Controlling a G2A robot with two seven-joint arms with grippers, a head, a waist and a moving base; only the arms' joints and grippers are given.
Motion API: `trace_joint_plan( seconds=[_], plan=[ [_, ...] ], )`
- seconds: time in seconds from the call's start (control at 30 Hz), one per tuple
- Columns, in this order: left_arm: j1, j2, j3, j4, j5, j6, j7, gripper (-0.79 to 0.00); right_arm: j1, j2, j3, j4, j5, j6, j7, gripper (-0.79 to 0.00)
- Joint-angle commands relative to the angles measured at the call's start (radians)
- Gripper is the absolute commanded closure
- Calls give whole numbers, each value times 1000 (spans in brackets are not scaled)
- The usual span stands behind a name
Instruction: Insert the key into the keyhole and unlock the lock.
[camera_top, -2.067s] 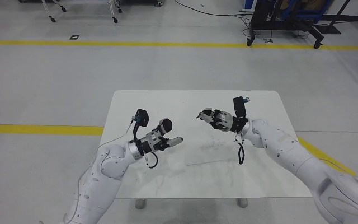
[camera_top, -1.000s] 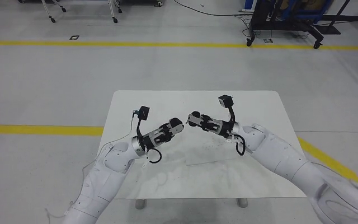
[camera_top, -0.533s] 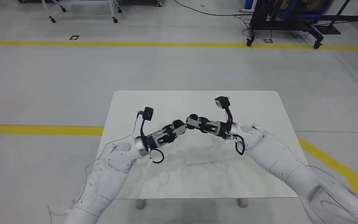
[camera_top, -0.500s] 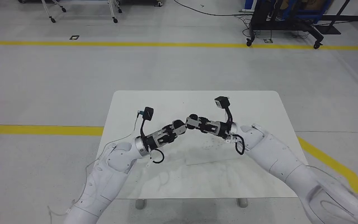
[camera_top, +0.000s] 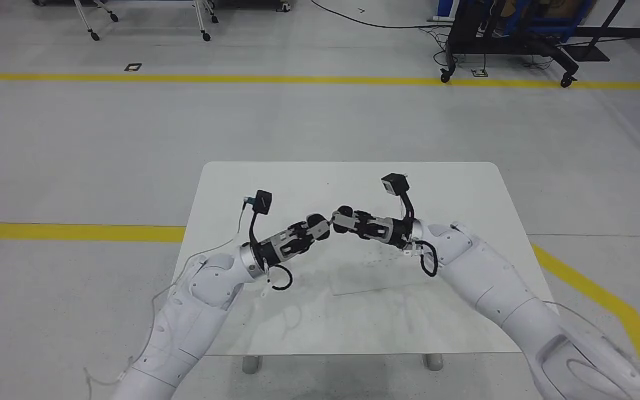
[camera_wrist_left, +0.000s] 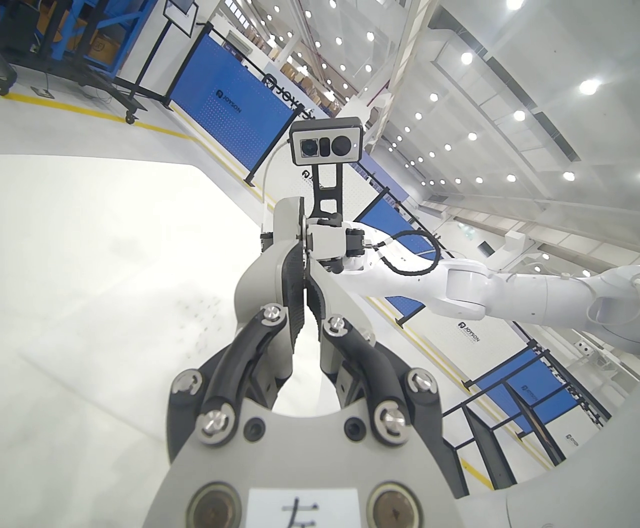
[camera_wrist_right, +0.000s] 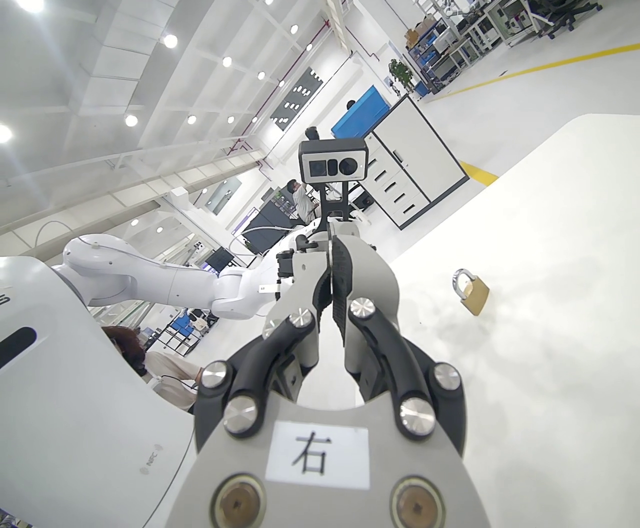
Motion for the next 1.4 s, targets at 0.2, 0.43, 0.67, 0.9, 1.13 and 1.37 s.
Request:
trace_joint_plan(
  seconds=[0.2, 0.43, 0.67, 0.9, 1.13, 1.37],
  plan=[
    [6, 5, -12, -9, 1, -22, 7, 0, -6, -4, 15, -4, -2, 0, 20, -785],
    [22, 14, -37, -11, -138, -64, -22, 0, -6, -4, 15, -4, -2, 0, 20, -785],
    [12, 24, -45, -1, -234, -63, -113, 0, -2, -2, 25, 0, -36, 14, 8, -785],
    [-5, 33, -38, -12, -144, -44, -191, 0, 8, 45, 129, -73, -519, 65, -32, -785],
    [-21, 38, -6, -29, -11, -22, -239, 0, -72, 95, 215, -187, -612, 63, 20, -785],
    [-37, 40, 16, -25, 58, -7, -251, 0, -99, 112, 223, -220, -529, 38, 87, -397]
  ],
)
